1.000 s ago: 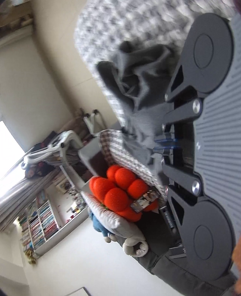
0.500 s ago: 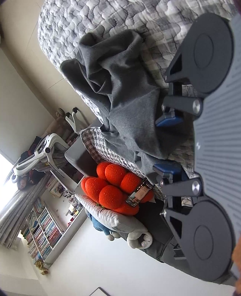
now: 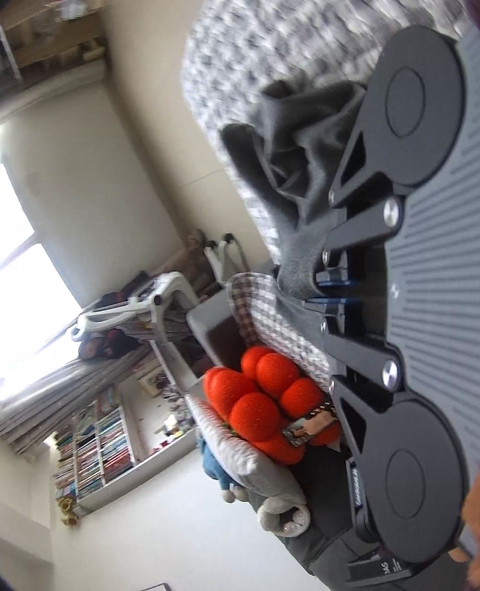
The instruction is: Fold clothes
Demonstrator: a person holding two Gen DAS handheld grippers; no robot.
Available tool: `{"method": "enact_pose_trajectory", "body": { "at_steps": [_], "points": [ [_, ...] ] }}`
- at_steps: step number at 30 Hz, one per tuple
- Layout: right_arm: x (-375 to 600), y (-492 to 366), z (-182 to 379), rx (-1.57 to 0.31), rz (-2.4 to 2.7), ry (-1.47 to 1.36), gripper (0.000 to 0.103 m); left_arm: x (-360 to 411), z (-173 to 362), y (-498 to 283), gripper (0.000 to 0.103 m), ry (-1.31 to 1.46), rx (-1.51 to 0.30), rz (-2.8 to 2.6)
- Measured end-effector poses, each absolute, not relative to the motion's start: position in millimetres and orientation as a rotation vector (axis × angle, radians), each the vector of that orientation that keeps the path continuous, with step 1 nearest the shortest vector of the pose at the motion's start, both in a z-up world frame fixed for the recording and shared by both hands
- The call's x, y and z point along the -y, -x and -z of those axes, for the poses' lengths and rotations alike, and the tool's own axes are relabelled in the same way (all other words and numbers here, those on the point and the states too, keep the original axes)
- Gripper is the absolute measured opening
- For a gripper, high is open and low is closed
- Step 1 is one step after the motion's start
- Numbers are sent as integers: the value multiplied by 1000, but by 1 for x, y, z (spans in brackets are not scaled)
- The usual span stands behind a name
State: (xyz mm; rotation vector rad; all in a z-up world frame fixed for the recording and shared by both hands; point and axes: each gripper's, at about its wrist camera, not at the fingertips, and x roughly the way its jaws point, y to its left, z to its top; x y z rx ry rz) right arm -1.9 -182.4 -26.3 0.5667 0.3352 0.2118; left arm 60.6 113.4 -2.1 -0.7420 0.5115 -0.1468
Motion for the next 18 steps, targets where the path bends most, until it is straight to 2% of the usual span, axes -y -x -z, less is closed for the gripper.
{"method": "enact_pose_trajectory", "body": {
  "at_steps": [8, 18],
  "points": [
    [232, 15, 10, -199, -102, -618, 7, -141, -11, -63, 4, 719, -423, 44],
    [284, -18, 29, -210, 60, -643, 7, -144, -2, -93, 4, 618, -436, -90]
  ]
}}
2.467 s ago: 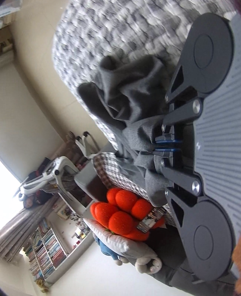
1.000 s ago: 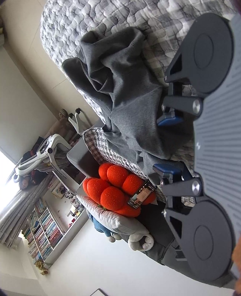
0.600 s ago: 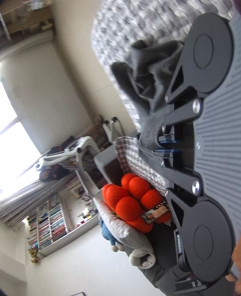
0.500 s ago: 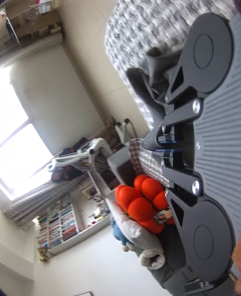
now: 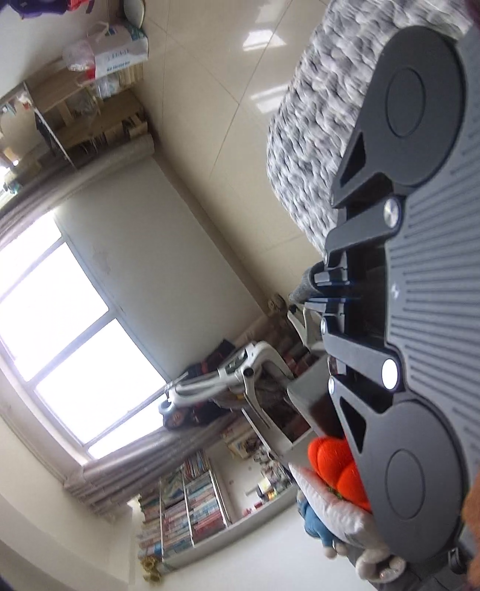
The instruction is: Fold clothes
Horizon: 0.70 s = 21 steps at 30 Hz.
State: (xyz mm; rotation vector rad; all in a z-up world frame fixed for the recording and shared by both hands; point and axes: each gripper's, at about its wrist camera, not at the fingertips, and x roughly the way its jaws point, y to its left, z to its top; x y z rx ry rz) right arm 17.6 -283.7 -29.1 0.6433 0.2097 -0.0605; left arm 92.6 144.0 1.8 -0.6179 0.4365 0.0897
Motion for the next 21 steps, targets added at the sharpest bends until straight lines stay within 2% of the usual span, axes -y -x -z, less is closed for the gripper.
{"method": "enact_pose_trajectory", "body": {
  "at_steps": [9, 17, 21],
  "points": [
    [288, -46, 76, -377, 160, -546, 7, -137, 31, -117, 4, 541, -542, -148],
    [279, -45, 86, -453, 149, -476, 8, -132, 45, -122, 4, 538, -602, -163],
    [286, -36, 81, -444, 122, -511, 14, -135, 42, -119, 6, 582, -619, -144]
  ]
}}
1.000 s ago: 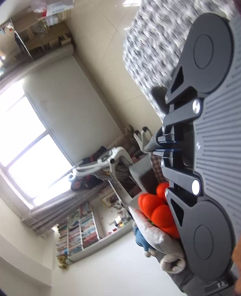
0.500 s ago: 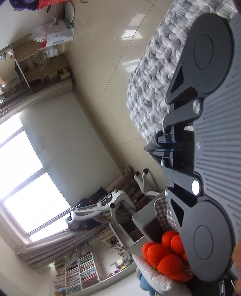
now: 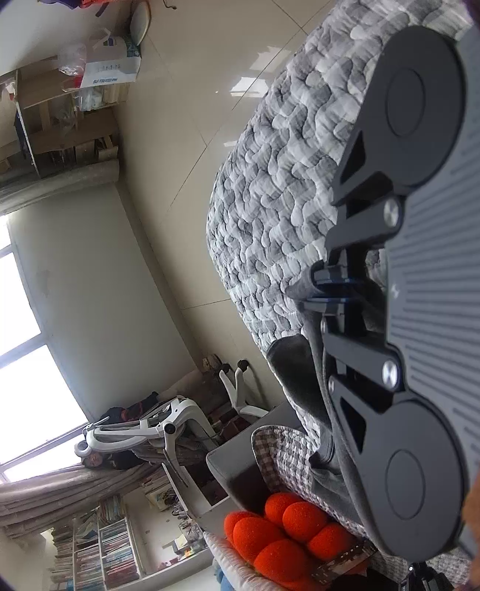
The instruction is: Fold clothes
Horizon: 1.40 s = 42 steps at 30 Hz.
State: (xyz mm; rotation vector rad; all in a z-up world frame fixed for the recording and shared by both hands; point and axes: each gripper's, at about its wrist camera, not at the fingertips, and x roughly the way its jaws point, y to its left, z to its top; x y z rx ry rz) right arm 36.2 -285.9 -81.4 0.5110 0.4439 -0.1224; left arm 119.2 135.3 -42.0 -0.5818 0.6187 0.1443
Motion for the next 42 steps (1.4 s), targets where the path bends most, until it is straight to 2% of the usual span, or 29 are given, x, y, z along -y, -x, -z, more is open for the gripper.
{"method": "enact_pose_trajectory", "body": {
  "at_steps": [1, 3, 4, 5, 6, 8, 10, 19, 28, 32, 38, 41, 42],
  "points": [
    [288, -34, 80, -444, 115, -523, 14, -136, 41, -118, 8, 585, -621, -144],
    [290, -30, 76, -446, 100, -549, 15, -136, 38, -114, 19, 585, -625, -148],
    [292, -28, 74, -449, 93, -561, 15, -137, 36, -112, 28, 591, -629, -141],
    [292, -26, 73, -451, 86, -573, 19, -137, 35, -110, 34, 598, -634, -133],
    [291, -23, 71, -449, 76, -583, 31, -138, 34, -108, 35, 606, -638, -125],
    [289, -19, 66, -443, 49, -596, 45, -138, 31, -104, 40, 613, -653, -104],
    [283, -16, 61, -435, 15, -597, 45, -135, 30, -99, 42, 609, -676, -76],
    [233, -4, 38, -434, -124, -466, 45, -97, 32, -80, 42, 475, -779, 36],
    [170, -12, 44, -458, -191, -234, 49, -66, 42, -81, 42, 393, -817, 86],
    [147, -20, 51, -475, -212, -159, 53, -56, 45, -81, 42, 357, -802, 92],
    [122, -32, 66, -503, -147, -50, 54, -46, 50, -83, 42, 345, -747, 96],
    [118, -33, 72, -499, -109, -29, 54, -40, 53, -84, 37, 339, -716, 89],
    [118, -33, 73, -494, -96, -26, 49, -39, 53, -85, 33, 340, -709, 81]
  ]
}}
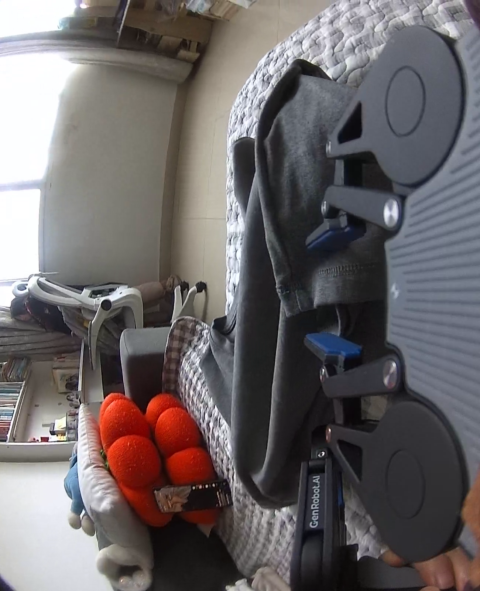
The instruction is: Fold clothes
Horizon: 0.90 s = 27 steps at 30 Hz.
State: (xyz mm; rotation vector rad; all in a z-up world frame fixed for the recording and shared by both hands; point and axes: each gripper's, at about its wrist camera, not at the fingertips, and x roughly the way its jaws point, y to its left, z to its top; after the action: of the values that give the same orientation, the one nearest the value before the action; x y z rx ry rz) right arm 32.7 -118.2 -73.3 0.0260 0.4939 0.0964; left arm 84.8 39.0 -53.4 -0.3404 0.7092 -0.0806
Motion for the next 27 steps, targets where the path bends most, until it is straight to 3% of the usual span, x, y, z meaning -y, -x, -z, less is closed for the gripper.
{"method": "enact_pose_trajectory", "body": {
  "at_steps": [2, 6, 27],
  "points": [
    [121, -33, 74, -479, -75, -34, 36, -38, 55, -86, 14, 345, -696, 62],
    [133, -32, 71, -467, -62, -86, 15, -43, 50, -84, 6, 394, -650, 42],
    [195, 46, 5, -264, -20, -229, 14, -120, -18, -27, 5, 601, -325, -40]
  ]
}}
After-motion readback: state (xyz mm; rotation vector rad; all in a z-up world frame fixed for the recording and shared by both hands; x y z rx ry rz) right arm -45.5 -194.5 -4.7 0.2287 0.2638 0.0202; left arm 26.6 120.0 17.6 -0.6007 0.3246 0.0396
